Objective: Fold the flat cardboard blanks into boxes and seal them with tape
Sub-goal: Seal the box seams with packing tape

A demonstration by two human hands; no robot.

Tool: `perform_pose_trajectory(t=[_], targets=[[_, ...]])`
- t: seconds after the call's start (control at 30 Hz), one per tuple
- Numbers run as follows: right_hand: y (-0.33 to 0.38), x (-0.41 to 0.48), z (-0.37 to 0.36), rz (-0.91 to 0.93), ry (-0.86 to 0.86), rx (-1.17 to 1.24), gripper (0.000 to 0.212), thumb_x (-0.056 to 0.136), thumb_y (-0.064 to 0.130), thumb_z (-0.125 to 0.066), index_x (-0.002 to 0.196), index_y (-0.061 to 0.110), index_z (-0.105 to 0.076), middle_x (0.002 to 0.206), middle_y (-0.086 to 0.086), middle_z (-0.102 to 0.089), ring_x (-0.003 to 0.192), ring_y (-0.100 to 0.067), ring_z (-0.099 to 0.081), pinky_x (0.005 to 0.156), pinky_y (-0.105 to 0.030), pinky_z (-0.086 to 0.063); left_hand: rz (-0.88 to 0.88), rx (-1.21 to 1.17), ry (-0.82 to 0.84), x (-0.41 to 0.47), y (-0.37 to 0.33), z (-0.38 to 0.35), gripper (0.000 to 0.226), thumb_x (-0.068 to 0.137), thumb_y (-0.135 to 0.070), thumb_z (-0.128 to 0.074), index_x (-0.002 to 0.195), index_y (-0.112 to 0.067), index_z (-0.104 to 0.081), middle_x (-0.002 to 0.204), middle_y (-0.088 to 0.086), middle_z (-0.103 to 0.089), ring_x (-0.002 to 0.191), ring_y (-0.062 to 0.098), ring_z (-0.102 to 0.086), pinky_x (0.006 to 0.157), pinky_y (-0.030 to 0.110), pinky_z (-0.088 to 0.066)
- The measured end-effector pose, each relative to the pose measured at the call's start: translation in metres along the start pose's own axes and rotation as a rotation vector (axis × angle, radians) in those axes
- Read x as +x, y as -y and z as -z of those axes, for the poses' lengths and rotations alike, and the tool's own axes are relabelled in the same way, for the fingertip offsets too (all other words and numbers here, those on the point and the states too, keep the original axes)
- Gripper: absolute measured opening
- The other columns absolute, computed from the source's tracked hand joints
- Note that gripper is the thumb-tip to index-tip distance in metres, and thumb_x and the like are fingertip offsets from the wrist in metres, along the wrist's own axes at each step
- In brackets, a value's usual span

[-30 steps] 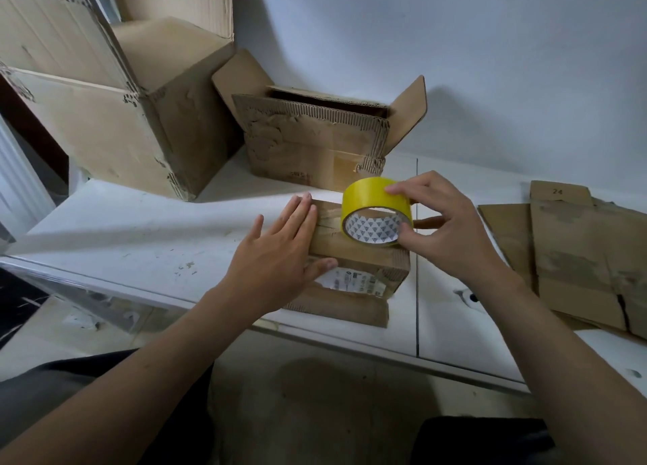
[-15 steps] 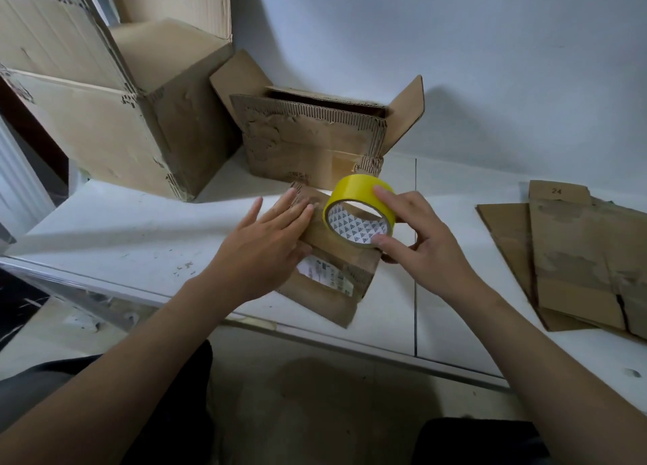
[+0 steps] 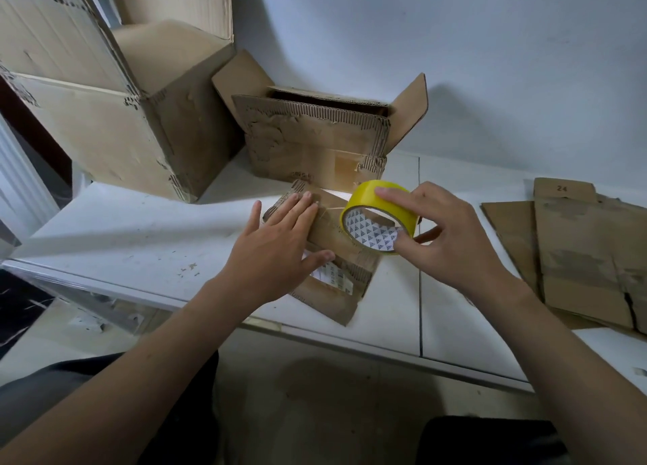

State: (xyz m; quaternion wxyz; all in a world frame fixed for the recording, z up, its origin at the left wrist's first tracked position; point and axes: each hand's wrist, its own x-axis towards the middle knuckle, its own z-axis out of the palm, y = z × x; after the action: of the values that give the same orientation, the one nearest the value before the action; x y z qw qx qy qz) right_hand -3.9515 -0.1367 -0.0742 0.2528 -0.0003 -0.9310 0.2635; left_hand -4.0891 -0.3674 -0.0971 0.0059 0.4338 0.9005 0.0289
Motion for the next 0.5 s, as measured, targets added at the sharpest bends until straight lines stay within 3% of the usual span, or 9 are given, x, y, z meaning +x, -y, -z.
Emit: perform_pose_trajectory(t=[0.17, 0.27, 0.5], targets=[[-0.004, -0.007, 0.001, 0.004, 0.012, 0.108, 0.06, 0.092, 0.02, -0.072, 0.147, 0.032, -0.05, 0.106, 0.001, -0.052, 0.097, -0.017, -0.055, 0.06, -0.024, -0.059, 0.009, 0.092, 0.007, 0.001, -0.007, 0.001, 0.098, 0.079, -0.081, 0.009, 0.161, -0.029, -0.003, 0.17, -0.002, 0.001, 0.157, 0.019, 0.002, 0.123, 0.061, -0.006], [-0.008, -0.013, -0.002, -0.012, 0.042, 0.145, 0.067, 0.093, 0.019, -0.072, 0.151, 0.034, -0.043, 0.11, 0.0, -0.054, 0.099, -0.014, -0.056, 0.064, -0.016, -0.056, -0.014, 0.15, 0.012, 0.003, -0.014, 0.005, 0.099, 0.078, -0.082, 0.011, 0.161, -0.032, -0.008, 0.17, 0.004, -0.006, 0.157, 0.026, -0.004, 0.122, 0.064, -0.002], [-0.006, -0.014, 0.002, -0.055, 0.007, 0.152, 0.063, 0.09, 0.024, -0.064, 0.148, 0.04, -0.045, 0.106, 0.002, -0.055, 0.102, -0.016, -0.057, 0.083, -0.035, -0.058, -0.096, 0.091, 0.025, 0.01, -0.025, 0.002, 0.099, 0.085, -0.076, 0.008, 0.162, -0.015, -0.001, 0.169, 0.001, 0.007, 0.156, 0.015, 0.007, 0.128, 0.042, -0.003]])
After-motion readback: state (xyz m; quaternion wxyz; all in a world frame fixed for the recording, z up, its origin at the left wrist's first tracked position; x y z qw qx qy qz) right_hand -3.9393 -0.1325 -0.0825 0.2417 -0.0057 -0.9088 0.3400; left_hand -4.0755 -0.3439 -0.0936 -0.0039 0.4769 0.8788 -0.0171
